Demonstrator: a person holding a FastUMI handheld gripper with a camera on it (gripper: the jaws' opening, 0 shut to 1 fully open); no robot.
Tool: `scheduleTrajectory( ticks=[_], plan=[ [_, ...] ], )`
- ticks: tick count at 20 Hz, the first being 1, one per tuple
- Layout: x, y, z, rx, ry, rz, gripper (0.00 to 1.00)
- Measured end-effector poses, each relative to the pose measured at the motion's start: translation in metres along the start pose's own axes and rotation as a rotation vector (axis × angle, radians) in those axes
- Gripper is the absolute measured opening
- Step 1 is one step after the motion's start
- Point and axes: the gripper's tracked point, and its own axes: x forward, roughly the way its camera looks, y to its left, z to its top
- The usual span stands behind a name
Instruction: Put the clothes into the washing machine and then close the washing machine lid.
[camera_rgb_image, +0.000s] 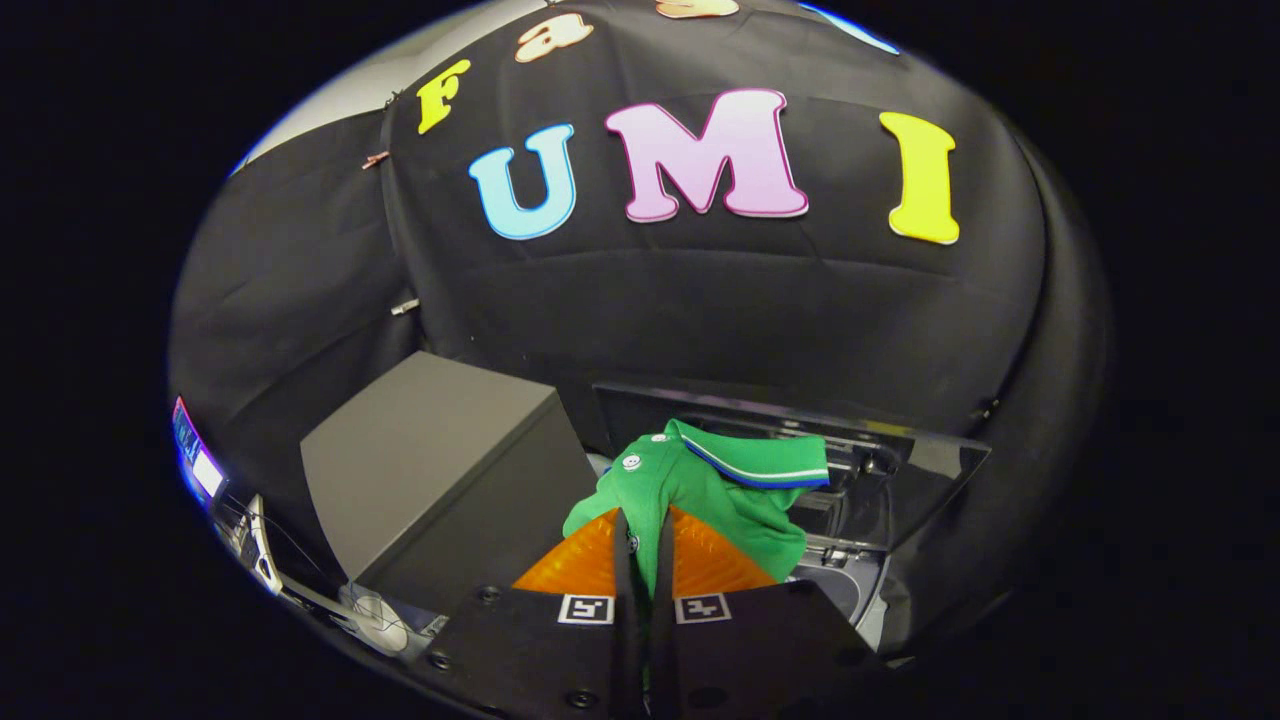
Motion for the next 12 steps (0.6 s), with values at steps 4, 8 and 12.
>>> scheduleTrajectory(
  ticks=[4,8,12],
  plan=[
    [0.031,-0.018,-0.039,0.068,0.108,-0.051,0.08],
    [0.055,-0.029,-0.075,0.068,0.176,-0.096,0.08],
    [0.076,-0.042,-0.095,0.000,0.203,-0.151,0.08]
  ],
)
